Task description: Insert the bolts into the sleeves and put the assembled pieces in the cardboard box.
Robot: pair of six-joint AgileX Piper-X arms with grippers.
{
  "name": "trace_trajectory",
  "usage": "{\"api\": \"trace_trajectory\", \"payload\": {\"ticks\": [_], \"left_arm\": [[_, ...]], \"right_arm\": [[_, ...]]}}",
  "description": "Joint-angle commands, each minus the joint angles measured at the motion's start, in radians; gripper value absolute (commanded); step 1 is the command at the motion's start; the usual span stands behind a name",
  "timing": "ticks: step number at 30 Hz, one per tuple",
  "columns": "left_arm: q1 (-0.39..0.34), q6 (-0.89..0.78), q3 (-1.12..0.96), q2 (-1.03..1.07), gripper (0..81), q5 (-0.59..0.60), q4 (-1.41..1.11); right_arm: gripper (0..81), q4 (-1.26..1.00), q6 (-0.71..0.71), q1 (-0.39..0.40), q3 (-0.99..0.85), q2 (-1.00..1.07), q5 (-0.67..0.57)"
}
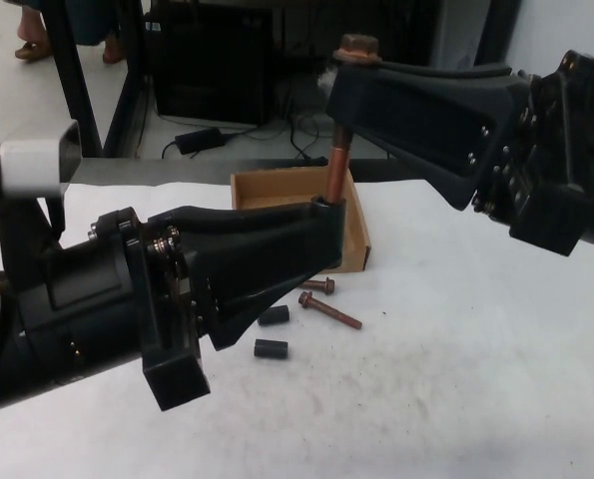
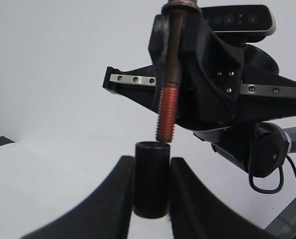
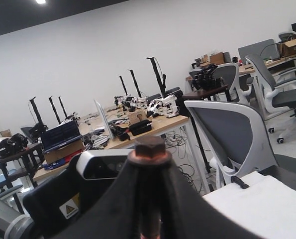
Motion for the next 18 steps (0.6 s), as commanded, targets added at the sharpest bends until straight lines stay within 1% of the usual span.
{"api": "trace_trajectory", "payload": {"ticks": [1,9,18], "left_arm": [[0.000,0.009,-0.002,-0.010,0.9,0.031,-0.047],[0.000,-0.023,-0.002,-0.011,0.9,0.031,-0.105],[0.000,-0.025,-0.002,-0.011,0.9,0.031,-0.115]], "right_arm": [[0.0,-0.005,-0.016,0.001,-0.002,-0.006,0.002],[0.0,0.027,-0.015,0.001,-0.002,-0.006,-0.002],[0.0,0.068,-0.007,0.001,0.000,-0.006,-0.017]]}}
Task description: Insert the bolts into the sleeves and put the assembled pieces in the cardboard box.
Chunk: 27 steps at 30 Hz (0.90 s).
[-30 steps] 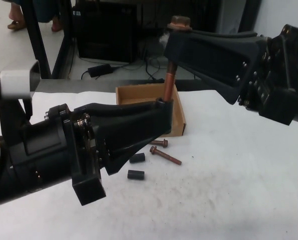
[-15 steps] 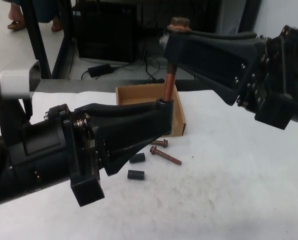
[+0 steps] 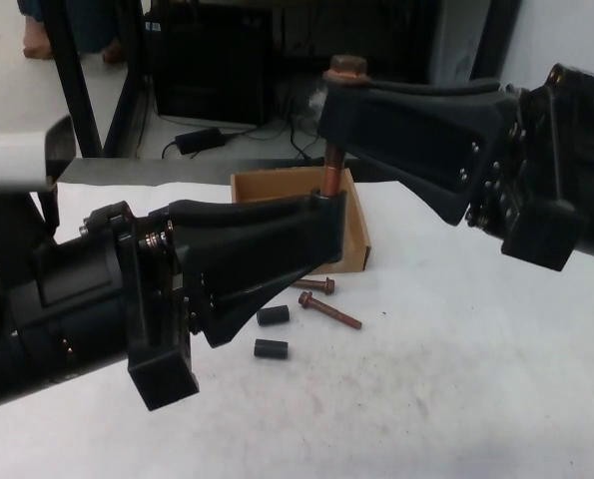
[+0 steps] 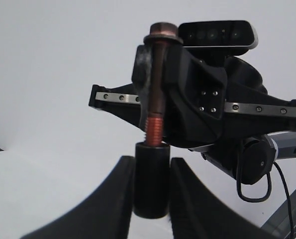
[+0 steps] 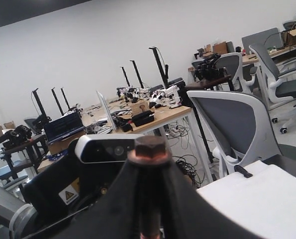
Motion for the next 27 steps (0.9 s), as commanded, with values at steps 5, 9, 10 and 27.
{"api": "trace_trajectory", "payload": {"ticks": [5,9,10,27], "left_arm": [[0.000,0.014,-0.002,-0.011,0.9,0.015,-0.062],[0.000,0.006,-0.002,-0.011,0.9,0.015,-0.062],[0.000,0.003,-0.002,-0.011,0.9,0.015,-0.062],[0.000,-0.008,-0.002,-0.011,0.9,0.015,-0.057]], "right_arm": [[0.0,0.062,0.034,-0.001,0.004,-0.006,-0.041],[0.0,0.062,0.044,-0.001,0.004,-0.006,-0.062],[0.0,0.062,0.044,-0.001,0.004,-0.006,-0.062],[8.5,0.138,0.067,-0.001,0.004,-0.006,-0.099]]}}
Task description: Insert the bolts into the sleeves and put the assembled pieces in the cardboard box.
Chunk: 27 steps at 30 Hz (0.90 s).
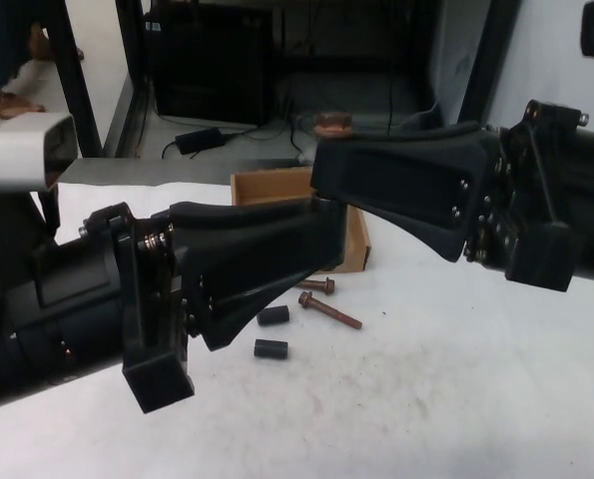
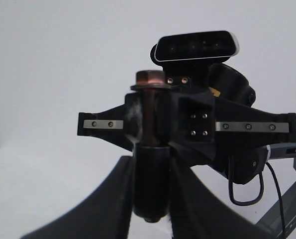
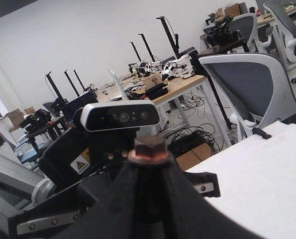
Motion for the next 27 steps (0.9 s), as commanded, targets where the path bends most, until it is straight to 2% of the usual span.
{"api": "trace_trajectory", "payload": {"ticks": [1,6,8,16,20,23,27], "left_arm": [[0.000,0.016,-0.004,-0.011,0.9,0.008,-0.044],[0.000,0.016,-0.004,-0.011,0.9,0.019,-0.024],[0.000,0.016,-0.004,-0.011,0.9,0.032,-0.018],[0.000,0.040,-0.004,-0.011,0.9,0.033,-0.018],[0.000,0.078,-0.004,-0.011,0.9,0.024,-0.018],[0.003,0.083,-0.004,-0.011,0.9,-0.020,0.030],[0.035,0.086,-0.007,-0.011,0.9,-0.075,0.169]], "right_arm": [[12.3,0.028,0.010,-0.001,-0.002,-0.006,-0.016],[40.4,0.028,0.014,-0.001,-0.002,-0.006,-0.019],[45.7,0.028,0.018,-0.001,-0.002,-0.006,-0.031],[46.7,0.021,0.040,-0.001,-0.006,-0.006,-0.068],[46.7,-0.100,0.088,-0.003,-0.012,-0.006,-0.068],[46.7,-0.188,0.107,-0.015,-0.027,-0.006,-0.065],[46.7,-0.191,0.122,-0.052,-0.054,-0.008,-0.060]]}}
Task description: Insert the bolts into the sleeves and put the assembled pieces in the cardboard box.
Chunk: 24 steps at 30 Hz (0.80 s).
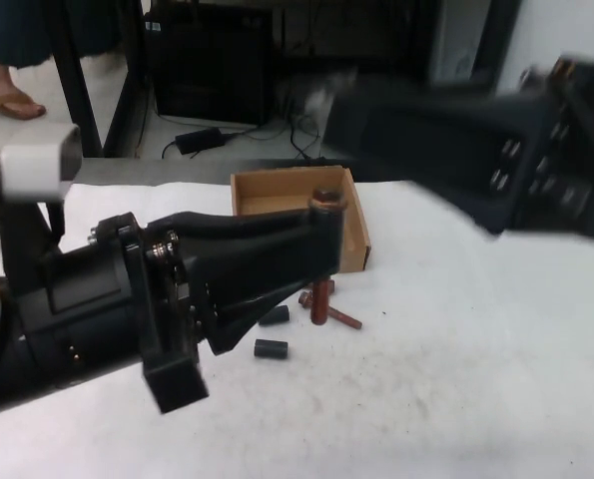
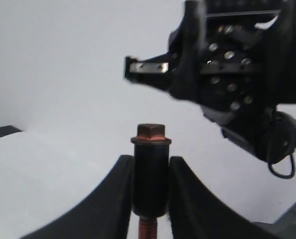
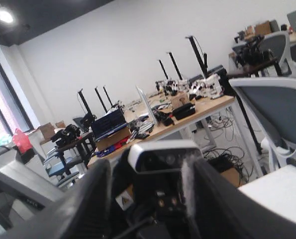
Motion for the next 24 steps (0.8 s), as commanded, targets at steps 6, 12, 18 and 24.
{"api": "trace_trajectory", "payload": {"ticks": [6,12,18,24], "left_arm": [[0.058,0.004,-0.024,-0.009,0.9,-0.206,0.073],[0.099,0.069,-0.120,-0.005,0.9,-0.223,0.305],[0.101,0.127,-0.316,0.078,0.9,-0.391,0.654],[0.101,0.132,-0.467,0.241,0.9,-0.392,0.676]], "right_arm": [[46.7,-0.021,0.012,-0.088,-0.019,-0.027,0.023],[46.7,-0.021,0.060,-0.155,-0.019,-0.046,0.023],[46.7,-0.021,0.144,-0.181,-0.019,-0.046,0.023],[46.7,-0.021,0.174,-0.182,-0.019,-0.046,0.016]]}}
